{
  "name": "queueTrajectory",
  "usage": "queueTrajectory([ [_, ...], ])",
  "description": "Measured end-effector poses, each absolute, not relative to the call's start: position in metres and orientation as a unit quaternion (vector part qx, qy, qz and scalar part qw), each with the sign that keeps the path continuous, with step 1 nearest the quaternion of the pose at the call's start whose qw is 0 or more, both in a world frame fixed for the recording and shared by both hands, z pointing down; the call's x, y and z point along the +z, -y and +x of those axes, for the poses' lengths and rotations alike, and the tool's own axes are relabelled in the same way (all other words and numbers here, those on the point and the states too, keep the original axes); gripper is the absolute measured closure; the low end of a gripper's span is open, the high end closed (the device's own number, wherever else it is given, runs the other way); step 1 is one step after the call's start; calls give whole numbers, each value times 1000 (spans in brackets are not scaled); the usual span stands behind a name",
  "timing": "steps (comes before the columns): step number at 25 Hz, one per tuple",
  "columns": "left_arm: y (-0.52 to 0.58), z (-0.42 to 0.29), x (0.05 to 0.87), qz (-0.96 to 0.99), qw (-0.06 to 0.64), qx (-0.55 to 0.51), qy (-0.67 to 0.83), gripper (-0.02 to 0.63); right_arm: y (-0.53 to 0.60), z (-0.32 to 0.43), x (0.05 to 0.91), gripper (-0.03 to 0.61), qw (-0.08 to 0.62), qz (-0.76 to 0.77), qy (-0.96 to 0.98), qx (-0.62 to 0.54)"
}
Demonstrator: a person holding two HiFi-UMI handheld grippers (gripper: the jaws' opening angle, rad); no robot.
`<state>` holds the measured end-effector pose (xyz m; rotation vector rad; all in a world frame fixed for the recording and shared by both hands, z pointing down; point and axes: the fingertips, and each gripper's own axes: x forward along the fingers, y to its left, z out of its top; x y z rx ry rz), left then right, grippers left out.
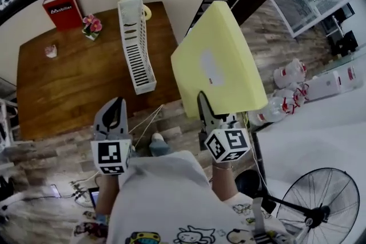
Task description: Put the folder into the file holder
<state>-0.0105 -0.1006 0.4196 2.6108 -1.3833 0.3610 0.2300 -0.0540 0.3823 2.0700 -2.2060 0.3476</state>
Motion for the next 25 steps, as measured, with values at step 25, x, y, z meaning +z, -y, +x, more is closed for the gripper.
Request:
queueTrajectory([
  [25, 71, -24, 415, 805, 87, 116, 575, 606, 96, 210, 384, 425, 49, 569, 814, 109],
])
